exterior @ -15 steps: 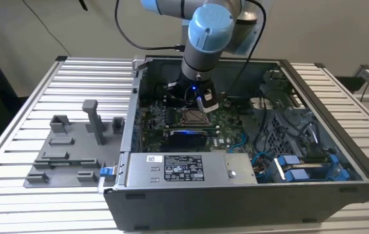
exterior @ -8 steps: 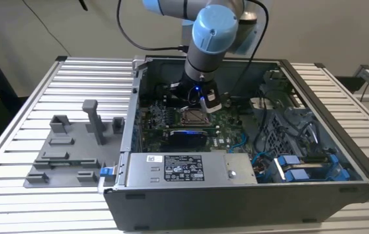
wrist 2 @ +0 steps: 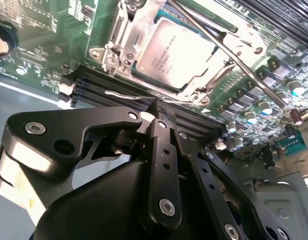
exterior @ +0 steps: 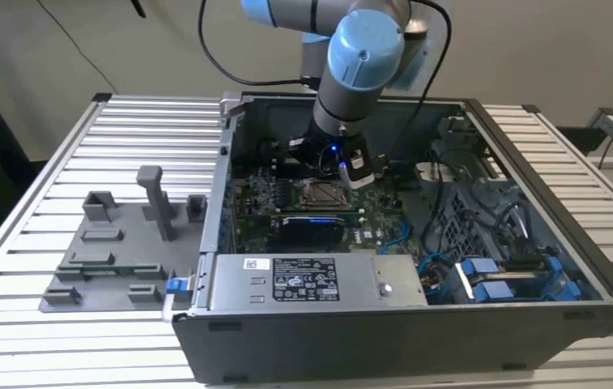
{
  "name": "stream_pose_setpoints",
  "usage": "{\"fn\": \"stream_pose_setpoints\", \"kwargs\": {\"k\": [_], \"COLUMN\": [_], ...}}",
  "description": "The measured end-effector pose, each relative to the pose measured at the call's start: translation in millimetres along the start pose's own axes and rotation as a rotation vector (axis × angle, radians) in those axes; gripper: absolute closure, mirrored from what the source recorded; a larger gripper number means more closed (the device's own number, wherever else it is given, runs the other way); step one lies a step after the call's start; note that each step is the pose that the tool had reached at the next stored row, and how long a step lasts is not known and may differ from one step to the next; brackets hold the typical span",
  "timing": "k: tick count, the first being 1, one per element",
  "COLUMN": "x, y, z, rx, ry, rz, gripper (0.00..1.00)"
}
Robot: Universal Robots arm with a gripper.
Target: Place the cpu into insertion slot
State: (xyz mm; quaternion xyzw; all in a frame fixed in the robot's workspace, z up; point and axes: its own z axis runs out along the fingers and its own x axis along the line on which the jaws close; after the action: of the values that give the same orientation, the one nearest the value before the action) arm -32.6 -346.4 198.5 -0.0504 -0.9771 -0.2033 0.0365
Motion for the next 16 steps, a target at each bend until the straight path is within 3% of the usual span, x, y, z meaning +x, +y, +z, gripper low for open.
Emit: {"fn": "stream_pose_setpoints", "kwargs": {"k": [16], "x": [-16.3], "y": [-0.5], "z": [3.5], "rx": [0.0001], "ry": [0.0001], "rz": [0.0], "gripper": [0.89]}}
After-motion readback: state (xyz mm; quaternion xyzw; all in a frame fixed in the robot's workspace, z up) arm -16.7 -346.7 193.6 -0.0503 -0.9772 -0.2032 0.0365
